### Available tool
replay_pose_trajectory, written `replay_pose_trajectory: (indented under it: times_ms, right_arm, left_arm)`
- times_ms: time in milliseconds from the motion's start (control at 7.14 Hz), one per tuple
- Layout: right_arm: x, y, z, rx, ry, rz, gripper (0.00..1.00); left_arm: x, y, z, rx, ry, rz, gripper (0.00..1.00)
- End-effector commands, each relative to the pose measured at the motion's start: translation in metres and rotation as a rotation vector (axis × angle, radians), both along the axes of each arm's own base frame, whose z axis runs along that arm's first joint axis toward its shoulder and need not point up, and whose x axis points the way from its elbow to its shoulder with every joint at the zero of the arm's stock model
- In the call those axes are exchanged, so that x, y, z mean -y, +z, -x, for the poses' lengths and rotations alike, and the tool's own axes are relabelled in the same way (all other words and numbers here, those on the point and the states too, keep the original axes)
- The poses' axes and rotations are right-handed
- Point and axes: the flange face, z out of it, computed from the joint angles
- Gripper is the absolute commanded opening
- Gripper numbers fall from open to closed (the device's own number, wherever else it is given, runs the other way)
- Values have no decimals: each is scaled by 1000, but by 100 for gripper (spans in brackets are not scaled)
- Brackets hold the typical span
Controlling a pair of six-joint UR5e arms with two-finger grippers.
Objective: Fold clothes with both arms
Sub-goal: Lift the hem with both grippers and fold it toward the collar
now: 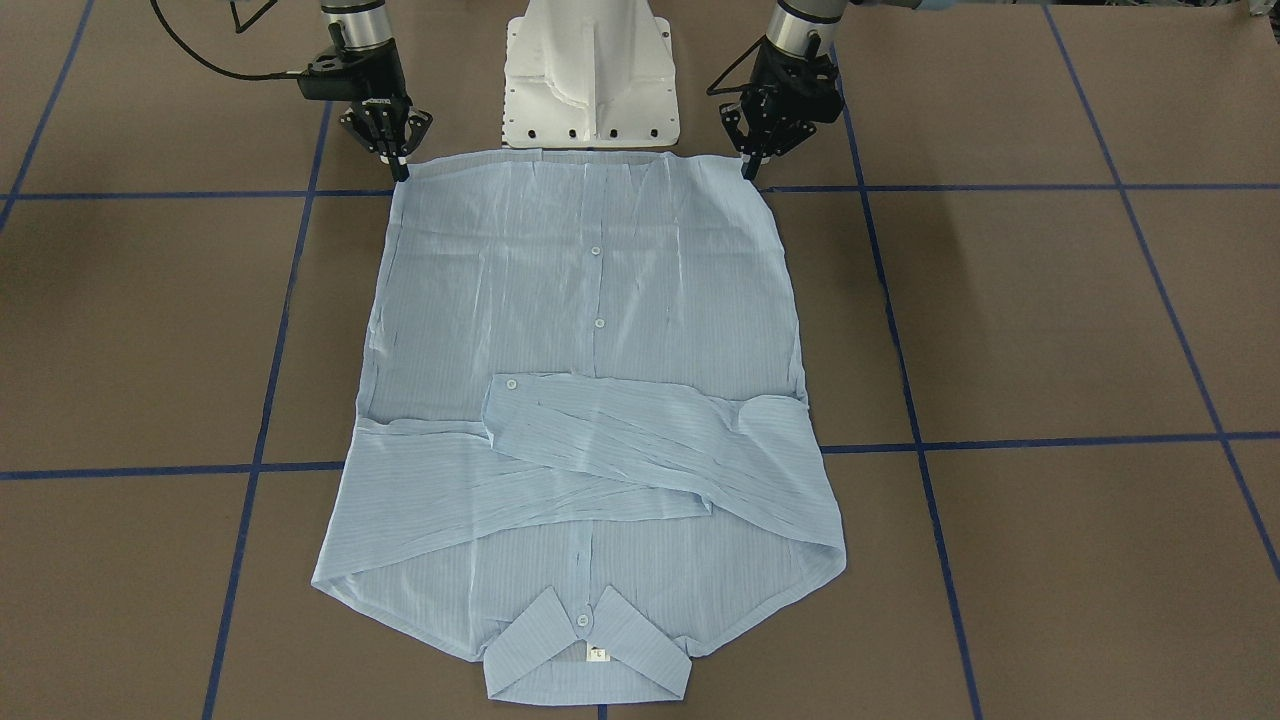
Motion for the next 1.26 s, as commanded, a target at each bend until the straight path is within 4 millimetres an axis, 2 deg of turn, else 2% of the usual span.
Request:
replay_pose_trajectory:
  times_ms: [0,140,280,560,700,840,980,1120]
  right_arm:
    - [6,-31,-21,29,-2,9,0]
    - [6,-66,-59,37,-42,50,0]
    - [6,-102,-101,24,-87,94,0]
    - [7,-174,-187,58,-186,213,0]
    - [13,-182,-191,85,-202,268,0]
    - [18,-181,-190,83,-190,262,0]
    - [29,-171,-180,45,-159,246,0]
    - [56,-175,-167,52,-122,191,0]
  left_arm:
    - [0,-23,18,-46,13,-17,0]
    - [-6,-37,39,-37,111,-58,0]
    - [-13,-65,68,-71,152,-53,0]
    - [-35,-123,155,-74,241,-3,0]
    - [-34,-139,187,-94,241,9,0]
    - [-29,-138,176,-81,247,8,0]
    - [-19,-134,149,-53,244,-9,0]
    - [14,-132,124,-14,203,-47,0]
